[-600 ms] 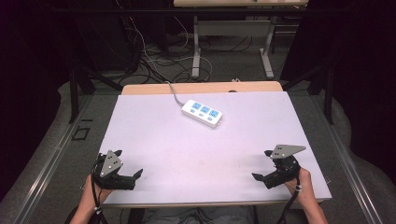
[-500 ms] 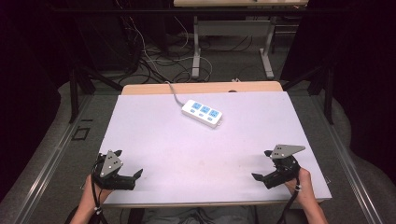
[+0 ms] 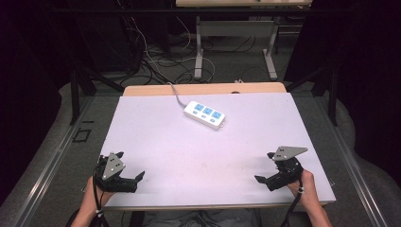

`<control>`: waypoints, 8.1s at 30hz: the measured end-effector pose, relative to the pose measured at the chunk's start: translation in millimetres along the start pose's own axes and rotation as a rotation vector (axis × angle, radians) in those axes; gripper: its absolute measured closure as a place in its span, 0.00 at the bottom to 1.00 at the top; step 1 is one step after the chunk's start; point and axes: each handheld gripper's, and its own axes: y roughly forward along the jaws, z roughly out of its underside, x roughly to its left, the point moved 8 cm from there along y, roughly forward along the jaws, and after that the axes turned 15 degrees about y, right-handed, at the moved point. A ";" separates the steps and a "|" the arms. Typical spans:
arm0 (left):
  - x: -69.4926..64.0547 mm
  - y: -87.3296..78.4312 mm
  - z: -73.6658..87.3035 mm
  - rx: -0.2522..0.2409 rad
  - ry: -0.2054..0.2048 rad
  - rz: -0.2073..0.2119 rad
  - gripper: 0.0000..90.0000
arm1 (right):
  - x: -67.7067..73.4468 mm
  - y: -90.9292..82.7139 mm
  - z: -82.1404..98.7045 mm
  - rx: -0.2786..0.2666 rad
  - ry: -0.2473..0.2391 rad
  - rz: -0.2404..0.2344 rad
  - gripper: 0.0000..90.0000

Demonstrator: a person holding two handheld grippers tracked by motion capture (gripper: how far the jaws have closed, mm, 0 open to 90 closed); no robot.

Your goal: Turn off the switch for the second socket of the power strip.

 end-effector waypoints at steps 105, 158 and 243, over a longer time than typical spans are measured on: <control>-2.1 4.3 0.7 0.022 0.025 0.013 0.00 | -17.9 80.7 -100.7 0.028 -0.048 0.003 0.01; -3.4 6.1 1.2 0.024 0.030 0.021 0.00 | -23.2 145.1 -169.0 0.015 0.015 -0.050 0.01; -6.0 5.5 1.3 0.022 0.034 0.028 0.00 | -28.4 226.6 -199.0 0.044 0.096 0.070 1.00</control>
